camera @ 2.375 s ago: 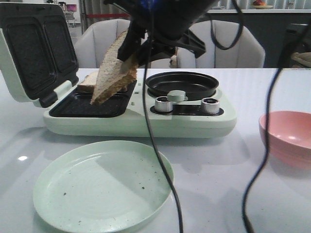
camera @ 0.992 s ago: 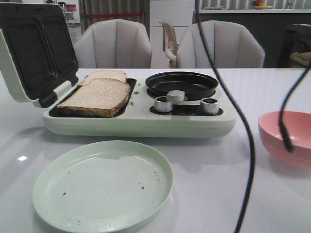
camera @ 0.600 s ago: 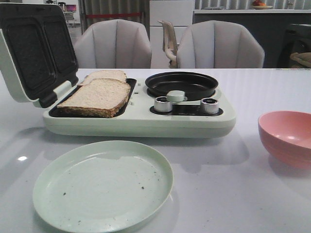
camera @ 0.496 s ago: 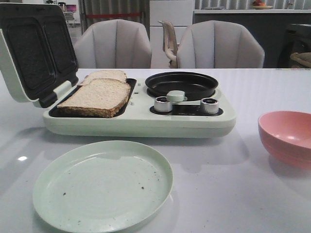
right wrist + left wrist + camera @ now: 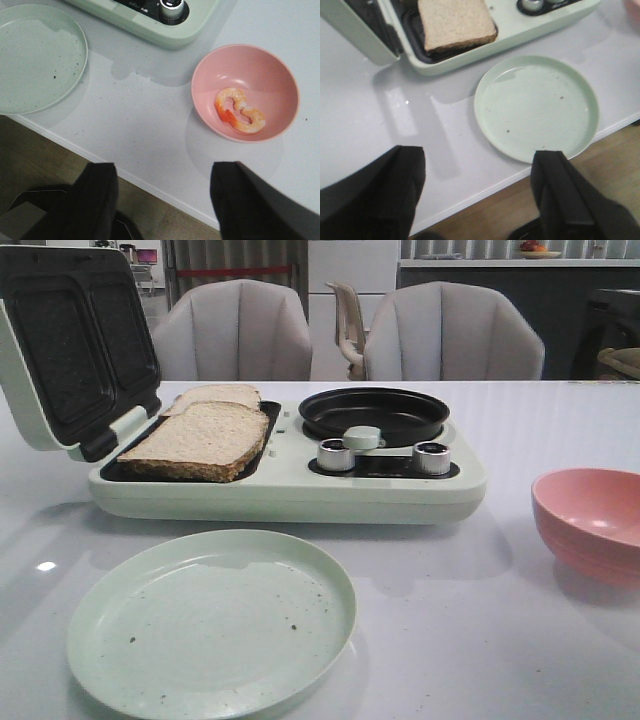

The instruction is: Make breakfast with bread and shrimp

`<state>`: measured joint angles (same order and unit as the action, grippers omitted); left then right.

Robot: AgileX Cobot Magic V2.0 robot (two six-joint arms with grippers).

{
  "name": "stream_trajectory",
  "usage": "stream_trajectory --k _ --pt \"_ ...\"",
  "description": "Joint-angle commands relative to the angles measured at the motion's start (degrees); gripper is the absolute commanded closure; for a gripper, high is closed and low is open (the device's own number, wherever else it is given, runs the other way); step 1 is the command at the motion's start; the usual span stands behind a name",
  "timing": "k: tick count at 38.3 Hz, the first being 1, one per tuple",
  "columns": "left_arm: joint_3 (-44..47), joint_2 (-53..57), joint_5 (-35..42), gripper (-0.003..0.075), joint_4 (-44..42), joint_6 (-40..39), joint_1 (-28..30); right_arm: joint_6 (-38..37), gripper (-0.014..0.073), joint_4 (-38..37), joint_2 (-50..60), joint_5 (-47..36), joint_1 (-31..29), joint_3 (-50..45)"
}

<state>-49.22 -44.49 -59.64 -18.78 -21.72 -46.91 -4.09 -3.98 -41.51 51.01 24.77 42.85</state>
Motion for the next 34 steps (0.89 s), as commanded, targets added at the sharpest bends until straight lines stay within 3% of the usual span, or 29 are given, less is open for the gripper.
stream_trajectory --k 1,8,16,24,28,34 --pt "-4.48 -4.68 -4.18 0.0298 -3.5 0.16 -0.25 -0.08 0.0082 -0.62 0.28 -3.49 -0.05 1.46" --pt "-6.16 -12.25 -6.81 0.0416 -4.74 0.3 3.12 -0.08 0.0082 -0.62 0.28 -3.49 -0.05 1.46" --pt "-7.2 -17.36 -1.56 0.0536 0.13 7.15 17.55 -0.08 0.0082 -0.62 0.28 -3.49 -0.05 1.46" --pt "-9.26 -19.47 5.38 0.0622 15.2 21.4 36.95 -0.08 0.0082 -0.62 0.28 -3.49 -0.05 1.46" --pt "-11.29 -21.13 8.68 0.0621 23.41 27.47 47.0 -0.08 0.0082 -0.62 0.28 -3.49 -0.05 1.46" --pt "-15.82 -26.1 11.57 0.0621 37.48 36.45 57.43 -0.08 0.0082 -0.62 0.28 -3.49 -0.05 1.46"
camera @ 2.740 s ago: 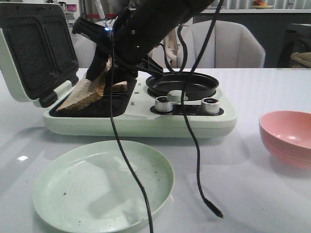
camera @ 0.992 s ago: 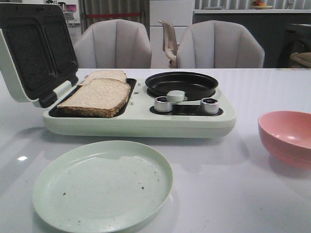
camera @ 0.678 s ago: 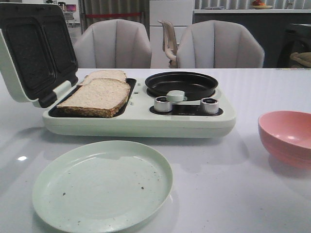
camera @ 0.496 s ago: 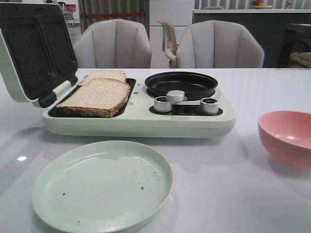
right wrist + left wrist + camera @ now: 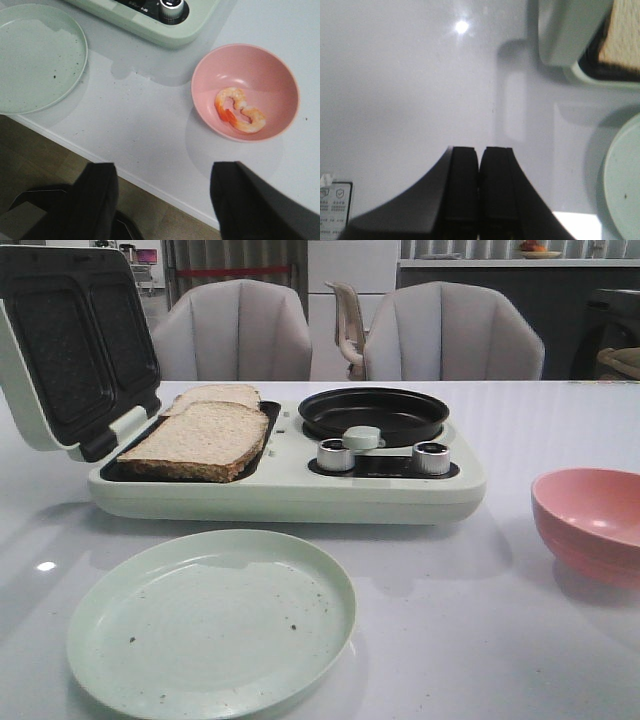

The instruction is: Make breakfast with bread and shrimp

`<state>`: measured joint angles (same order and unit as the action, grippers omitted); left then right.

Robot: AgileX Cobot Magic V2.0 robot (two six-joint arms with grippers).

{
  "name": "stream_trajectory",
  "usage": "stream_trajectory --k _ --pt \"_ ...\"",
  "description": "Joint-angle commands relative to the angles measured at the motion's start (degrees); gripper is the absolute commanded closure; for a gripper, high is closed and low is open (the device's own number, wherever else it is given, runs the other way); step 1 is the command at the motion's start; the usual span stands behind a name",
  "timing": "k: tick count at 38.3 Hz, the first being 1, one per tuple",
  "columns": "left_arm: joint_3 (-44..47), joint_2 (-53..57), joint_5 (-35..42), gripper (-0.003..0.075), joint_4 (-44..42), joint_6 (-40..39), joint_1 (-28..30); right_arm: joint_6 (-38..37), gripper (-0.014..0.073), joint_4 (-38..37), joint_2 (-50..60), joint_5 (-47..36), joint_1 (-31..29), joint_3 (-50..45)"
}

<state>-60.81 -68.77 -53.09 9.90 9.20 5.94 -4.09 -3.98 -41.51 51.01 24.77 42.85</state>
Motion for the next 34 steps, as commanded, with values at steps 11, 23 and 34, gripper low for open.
stream_trajectory --k 11,23,34 --pt "-14.79 -14.76 10.82 0.0621 21.75 13.35 9.74 -0.08 0.0082 -0.62 0.28 -3.49 -0.05 1.46" --pt "-25.37 -27.45 11.37 0.0621 26.93 13.35 6.58 -0.08 0.0082 -0.62 0.28 -3.49 -0.05 1.46" --pt "-28.18 -30.32 10.4 0.0621 28.39 13.35 2.27 -0.08 0.0082 -0.62 0.28 -3.49 -0.05 1.46"
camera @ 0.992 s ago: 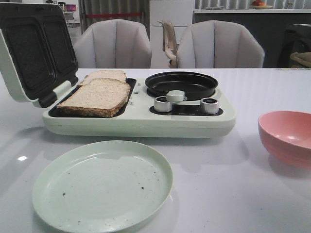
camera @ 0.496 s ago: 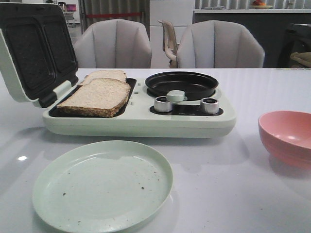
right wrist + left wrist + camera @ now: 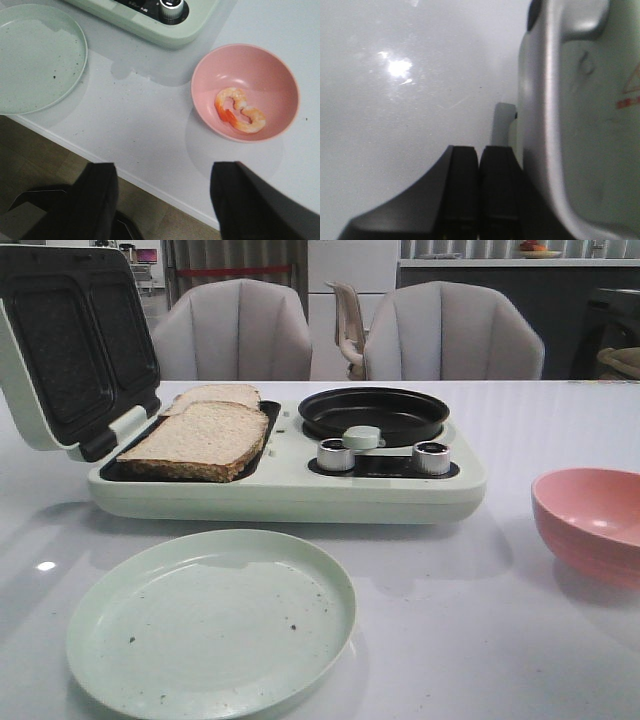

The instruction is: Make breakfast with bread and shrimp

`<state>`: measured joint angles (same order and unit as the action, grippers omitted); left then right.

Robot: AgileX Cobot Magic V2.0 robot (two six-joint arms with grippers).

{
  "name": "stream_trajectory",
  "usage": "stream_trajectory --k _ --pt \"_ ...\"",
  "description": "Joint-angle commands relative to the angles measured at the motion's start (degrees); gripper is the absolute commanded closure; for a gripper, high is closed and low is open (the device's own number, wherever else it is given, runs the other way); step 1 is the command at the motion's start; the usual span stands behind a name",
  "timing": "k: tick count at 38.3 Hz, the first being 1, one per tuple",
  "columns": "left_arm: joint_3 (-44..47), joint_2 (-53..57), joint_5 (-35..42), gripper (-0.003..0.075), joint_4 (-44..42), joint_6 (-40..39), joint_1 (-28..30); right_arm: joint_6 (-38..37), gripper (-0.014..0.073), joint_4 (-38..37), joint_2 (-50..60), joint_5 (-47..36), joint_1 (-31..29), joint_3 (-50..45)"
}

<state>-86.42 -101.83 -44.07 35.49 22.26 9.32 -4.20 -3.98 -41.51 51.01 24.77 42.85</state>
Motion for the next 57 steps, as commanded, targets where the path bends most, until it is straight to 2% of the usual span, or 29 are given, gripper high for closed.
stream_trajectory --k 1,5,15,25,34,41,50,54,57 --pt "-2.71 2.75 0.93 0.0621 3.05 0.3 -1.26 0.03 0.0082 -0.62 0.28 -3.49 -0.05 1.46" --pt "-2.85 2.75 -1.22 0.0621 5.05 0.68 -1.45 0.03 0.0082 -0.62 0.28 -3.49 -0.05 1.46" --pt "-2.85 2.75 -8.74 0.0621 15.54 8.68 -1.83 0.03 0.0082 -0.62 0.28 -3.49 -0.05 1.46" --pt "0.79 6.7 -7.12 0.0621 15.79 11.97 -5.53 0.03 0.0082 -0.62 0.28 -3.49 -0.05 1.46" --pt "8.92 13.27 -1.8 0.0621 13.91 14.31 -11.45 0.03 0.0082 -0.62 0.28 -3.49 -0.05 1.46" --pt "16.8 20.1 3.59 0.0621 6.65 14.74 -19.97 0.03 0.0082 -0.62 0.28 -3.49 -0.05 1.46" --pt "25.75 29.78 5.12 0.0617 0.15 13.49 -30.74 0.03 0.0082 -0.62 0.28 -3.49 -0.05 1.46" --pt "28.13 33.63 5.48 0.0616 -7.84 6.0 -34.24 0.03 0.0082 -0.62 0.28 -3.49 -0.05 1.46" --pt "29.37 37.02 5.13 0.0616 -19.54 -5.52 -36.75 0.03 0.0082 -0.62 0.28 -3.49 -0.05 1.46"
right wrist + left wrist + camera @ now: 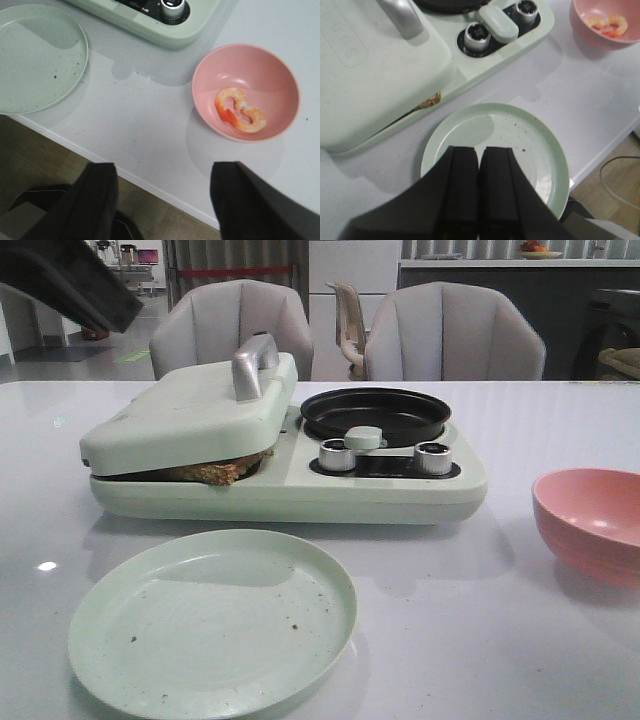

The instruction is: Make breakfast with bread and shrimp

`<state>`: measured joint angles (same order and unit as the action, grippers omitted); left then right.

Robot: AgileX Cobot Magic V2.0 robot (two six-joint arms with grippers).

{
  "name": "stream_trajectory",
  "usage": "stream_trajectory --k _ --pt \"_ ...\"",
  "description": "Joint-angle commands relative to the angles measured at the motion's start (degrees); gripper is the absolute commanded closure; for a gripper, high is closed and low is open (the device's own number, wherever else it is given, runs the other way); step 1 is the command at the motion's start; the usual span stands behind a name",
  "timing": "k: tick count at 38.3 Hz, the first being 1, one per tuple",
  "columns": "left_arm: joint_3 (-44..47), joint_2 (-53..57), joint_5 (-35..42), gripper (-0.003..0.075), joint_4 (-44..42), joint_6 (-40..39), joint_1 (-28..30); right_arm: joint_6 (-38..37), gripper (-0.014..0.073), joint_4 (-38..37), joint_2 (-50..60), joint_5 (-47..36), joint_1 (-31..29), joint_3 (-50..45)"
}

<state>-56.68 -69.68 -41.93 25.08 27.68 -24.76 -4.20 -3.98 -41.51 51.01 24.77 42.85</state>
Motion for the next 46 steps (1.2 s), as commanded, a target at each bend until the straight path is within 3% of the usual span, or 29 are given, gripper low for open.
stream_trajectory --k 1,6,19,35,46 --pt "0.01 5.84 2.6 0.0616 -12.29 -14.04 -3.28 0.03 0.0082 -0.62 0.28 -3.49 -0.05 1.46" --pt "1.54 11.96 1.24 0.0616 -20.99 -22.23 -5.58 0.24 0.0082 -0.88 0.28 -3.89 -0.05 1.46" --pt "6.71 23.57 1.73 0.062 -19.89 -22.45 -5.7 0.24 0.0082 -0.62 0.21 -4.84 -0.05 1.46" --pt "7.41 24.1 2.67 0.062 -18.32 -22.45 -5.7 -0.69 0.0111 -2.37 -2.97 -5.92 -0.37 1.46" --pt "7.41 23.98 3.03 0.062 -18.34 -22.45 -5.7 -2.88 0.0132 -3.82 -13.74 -2.09 -11.75 4.36"
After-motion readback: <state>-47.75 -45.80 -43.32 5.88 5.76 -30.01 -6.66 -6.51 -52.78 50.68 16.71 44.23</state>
